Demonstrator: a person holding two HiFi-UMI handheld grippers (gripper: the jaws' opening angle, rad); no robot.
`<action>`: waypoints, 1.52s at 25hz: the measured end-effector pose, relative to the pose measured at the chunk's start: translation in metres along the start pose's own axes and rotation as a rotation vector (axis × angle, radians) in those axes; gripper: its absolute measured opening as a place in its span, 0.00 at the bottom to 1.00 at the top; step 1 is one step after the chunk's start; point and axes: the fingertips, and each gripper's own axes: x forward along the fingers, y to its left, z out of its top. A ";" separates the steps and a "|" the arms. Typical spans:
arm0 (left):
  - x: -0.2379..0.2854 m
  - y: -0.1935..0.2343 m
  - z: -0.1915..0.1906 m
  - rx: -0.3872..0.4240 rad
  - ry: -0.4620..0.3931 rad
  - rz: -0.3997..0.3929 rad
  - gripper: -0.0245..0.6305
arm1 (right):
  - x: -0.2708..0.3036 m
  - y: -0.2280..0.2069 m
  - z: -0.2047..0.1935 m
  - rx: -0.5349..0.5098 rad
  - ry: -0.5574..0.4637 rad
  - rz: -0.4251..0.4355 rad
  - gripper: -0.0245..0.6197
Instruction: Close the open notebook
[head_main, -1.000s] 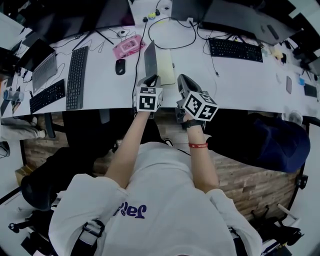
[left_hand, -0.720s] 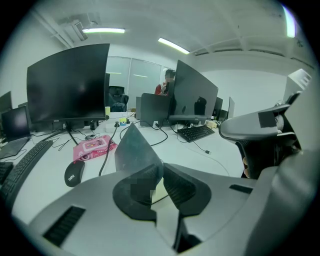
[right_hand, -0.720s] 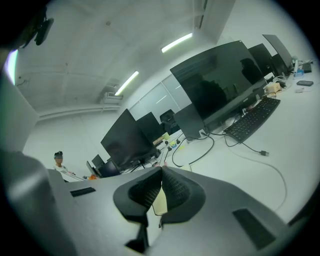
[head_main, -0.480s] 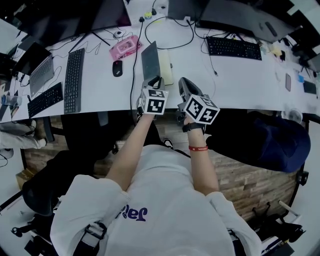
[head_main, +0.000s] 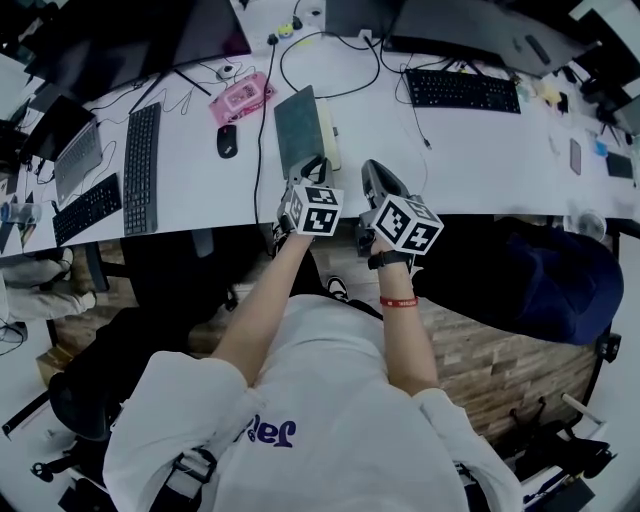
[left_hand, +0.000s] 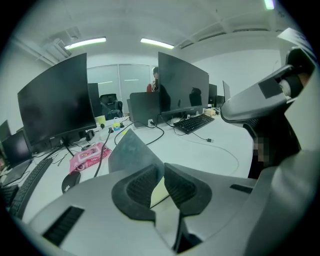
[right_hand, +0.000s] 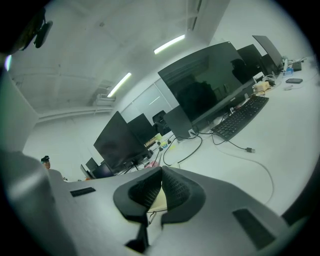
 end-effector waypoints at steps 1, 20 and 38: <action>0.003 -0.002 -0.001 0.008 0.003 -0.002 0.14 | 0.000 -0.003 -0.001 0.003 0.002 -0.005 0.06; 0.056 -0.022 -0.048 0.093 0.167 -0.017 0.18 | -0.009 -0.046 -0.012 0.046 0.026 -0.087 0.06; 0.022 -0.028 -0.034 -0.201 0.116 -0.173 0.21 | -0.029 -0.013 -0.003 -0.025 0.030 0.015 0.06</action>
